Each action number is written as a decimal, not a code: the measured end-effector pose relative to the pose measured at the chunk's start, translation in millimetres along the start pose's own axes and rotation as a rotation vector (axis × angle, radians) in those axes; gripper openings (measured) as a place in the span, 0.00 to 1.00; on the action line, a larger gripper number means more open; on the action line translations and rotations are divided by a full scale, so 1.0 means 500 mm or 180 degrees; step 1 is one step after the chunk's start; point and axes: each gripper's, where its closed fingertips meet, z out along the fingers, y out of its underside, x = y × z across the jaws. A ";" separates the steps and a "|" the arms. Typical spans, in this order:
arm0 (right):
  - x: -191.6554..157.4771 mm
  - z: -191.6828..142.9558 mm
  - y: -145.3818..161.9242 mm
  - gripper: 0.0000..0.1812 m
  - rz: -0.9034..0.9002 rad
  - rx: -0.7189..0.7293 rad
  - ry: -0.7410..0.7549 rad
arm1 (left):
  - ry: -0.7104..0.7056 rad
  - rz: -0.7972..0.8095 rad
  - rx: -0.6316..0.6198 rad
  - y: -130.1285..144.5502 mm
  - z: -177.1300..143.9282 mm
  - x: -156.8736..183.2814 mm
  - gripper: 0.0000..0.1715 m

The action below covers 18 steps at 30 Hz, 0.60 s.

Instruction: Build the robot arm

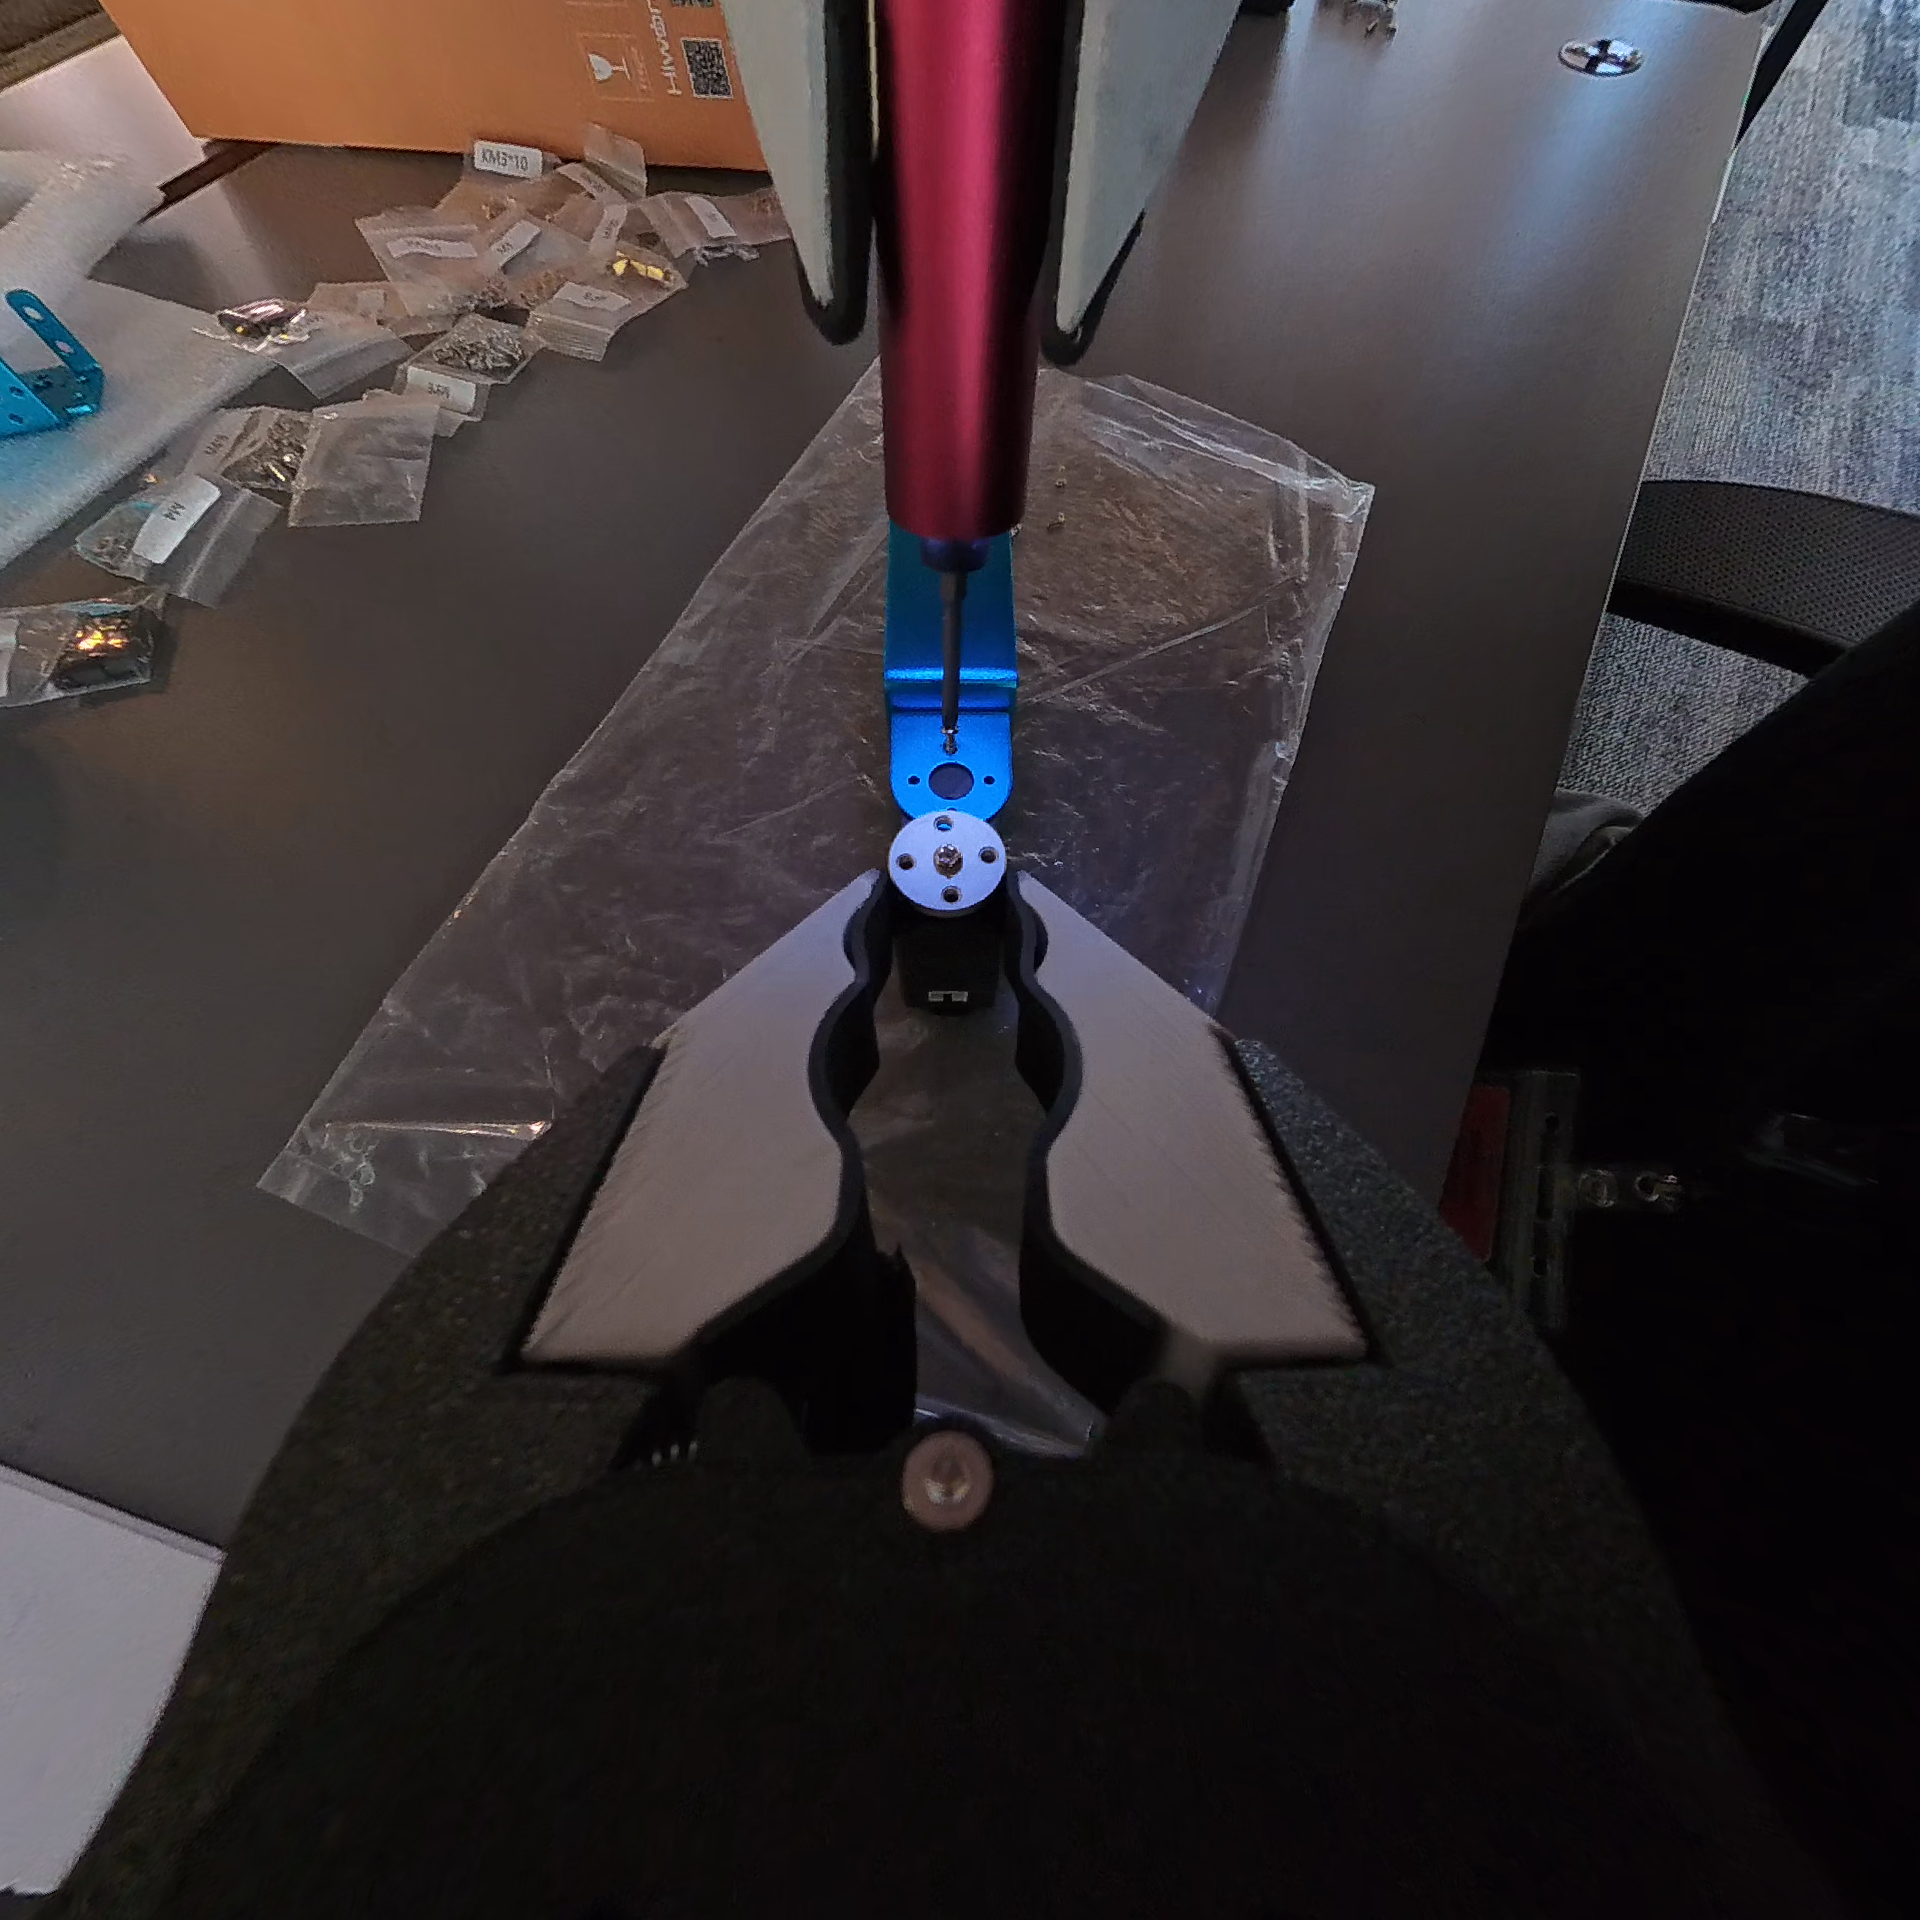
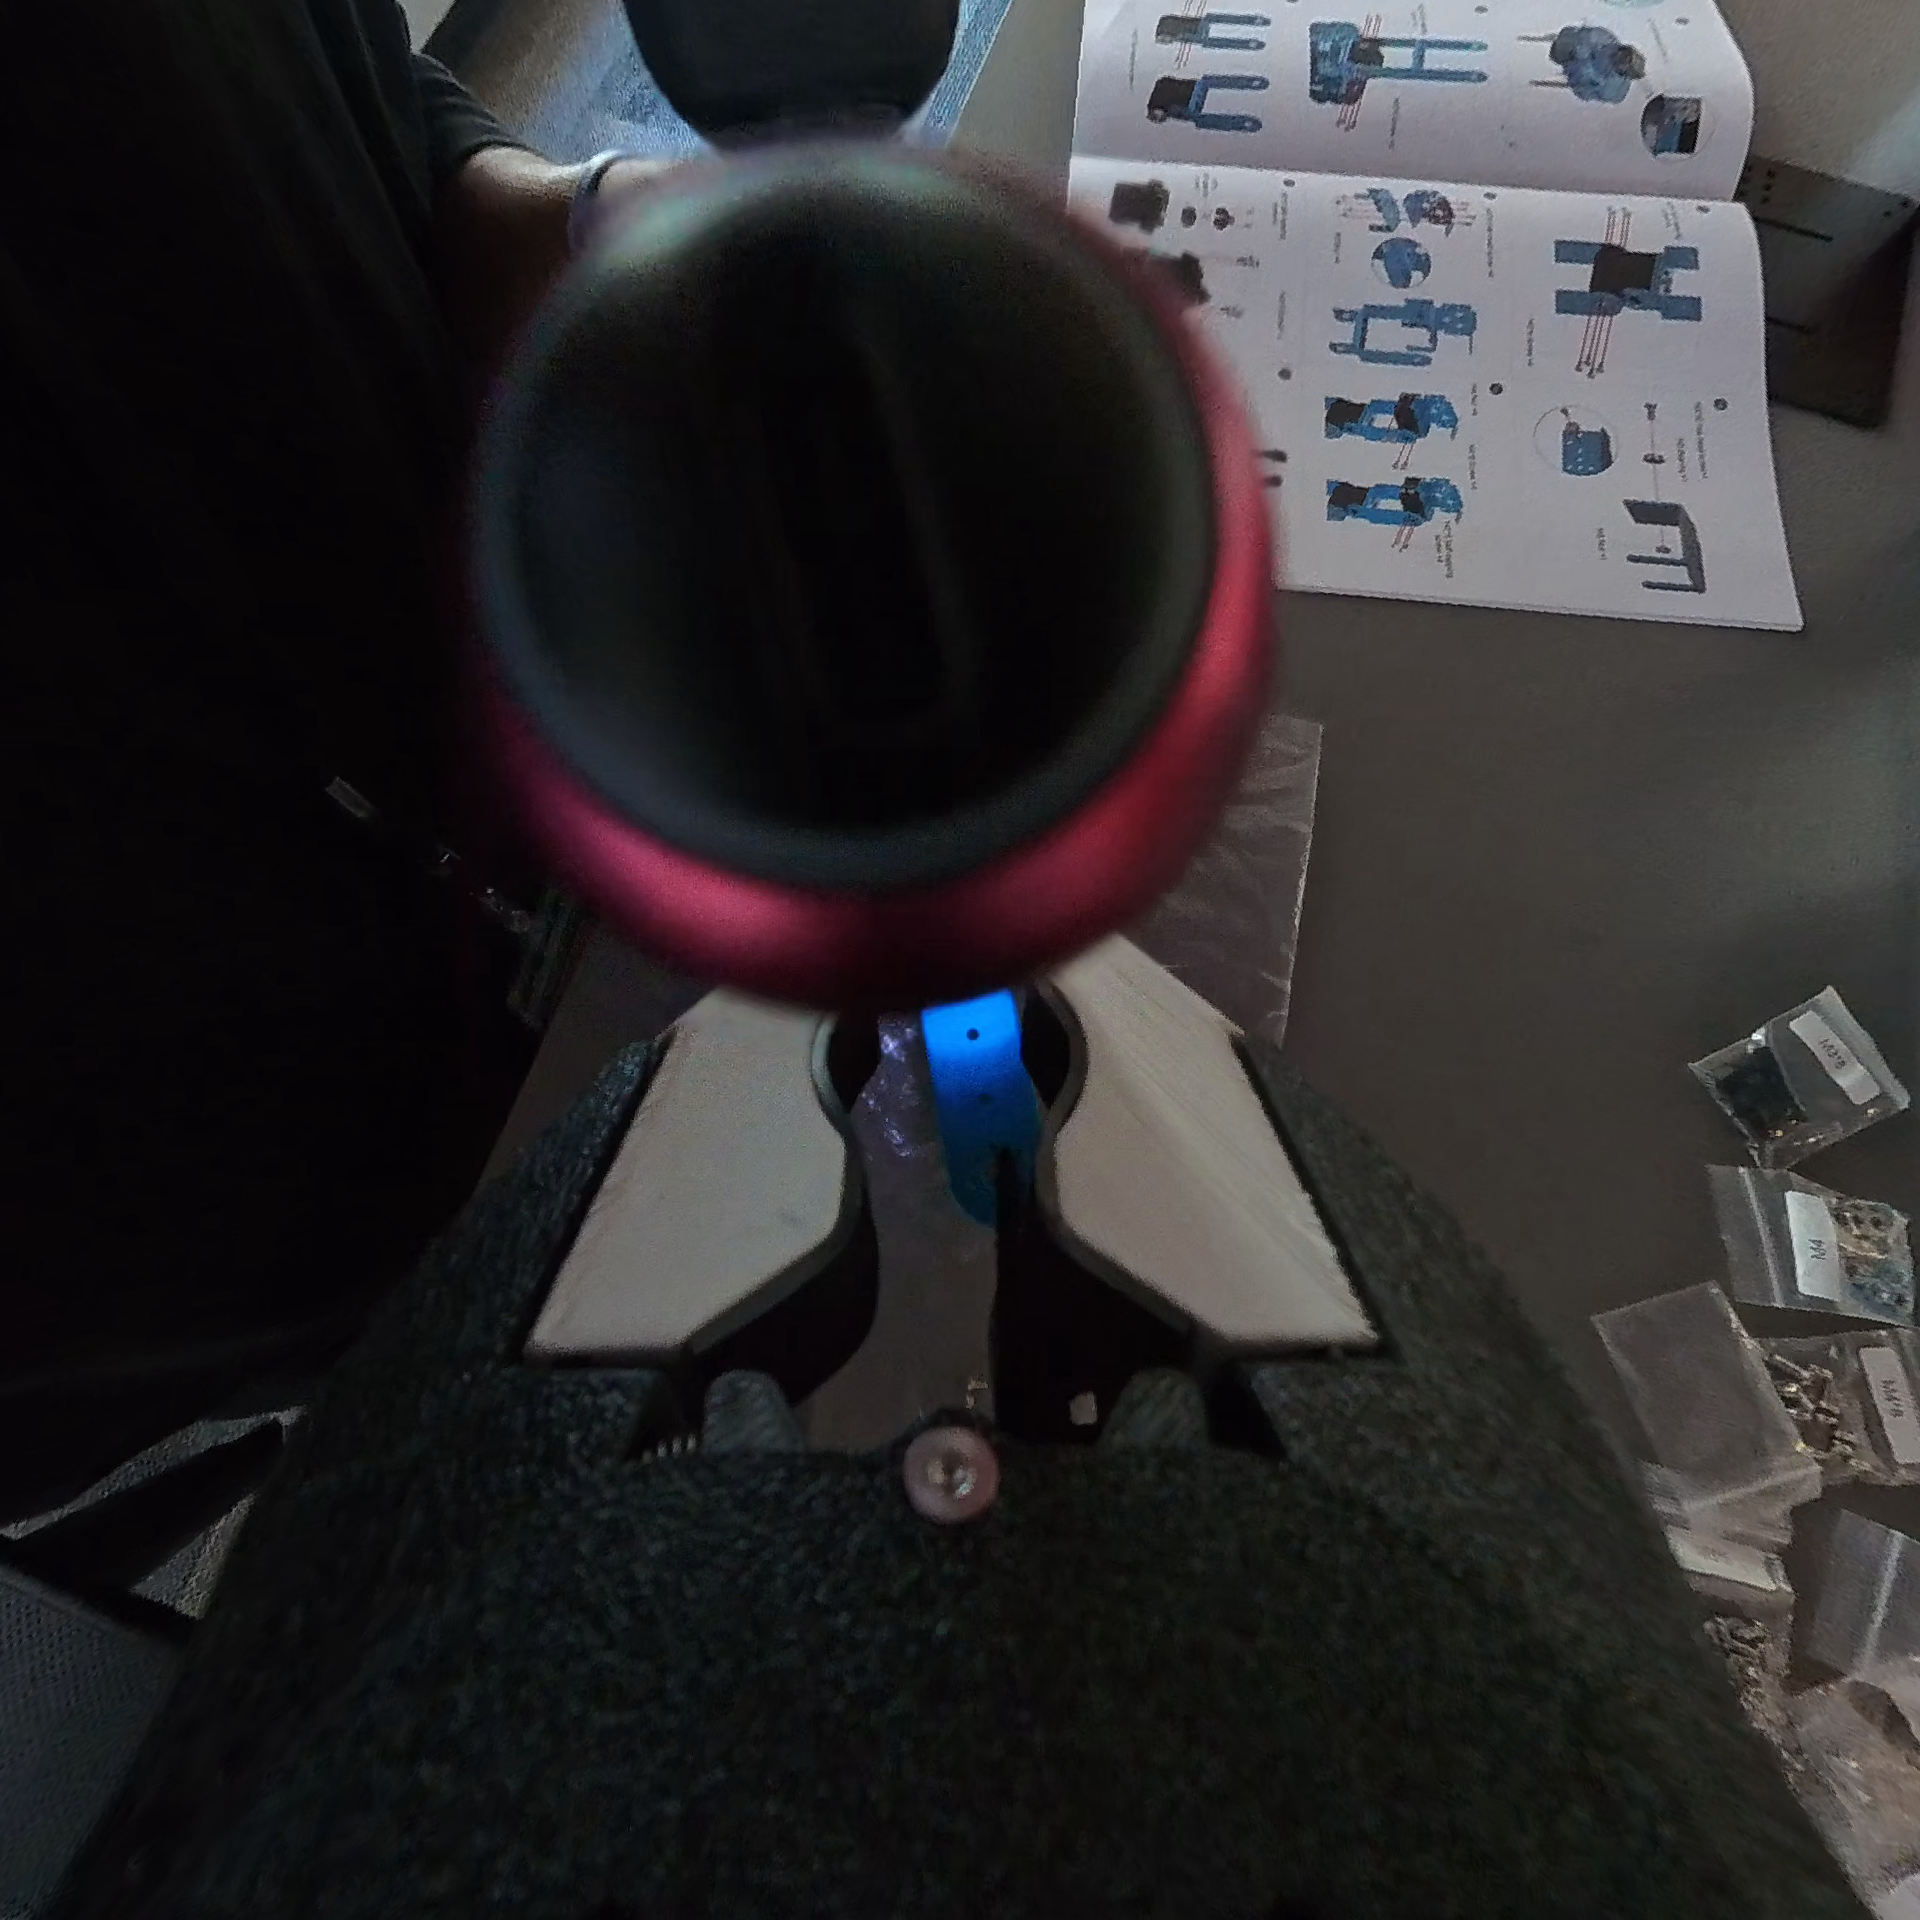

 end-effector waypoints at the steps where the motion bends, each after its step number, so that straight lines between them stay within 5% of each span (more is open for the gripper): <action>1: 0.001 0.000 0.000 0.11 0.0002 0.0023 0.0012 | -0.0003 -0.0002 0.0001 0.000 0.000 0.000 0.11; 11: 0.006 -0.006 0.005 0.11 0.0133 0.0320 0.0049 | -0.0036 -0.0079 -0.0044 0.000 0.002 -0.002 0.12; 18: 0.002 -0.003 0.005 0.11 0.0110 0.0300 0.0028 | 0.0003 0.0003 0.0089 -0.044 -0.023 0.001 0.25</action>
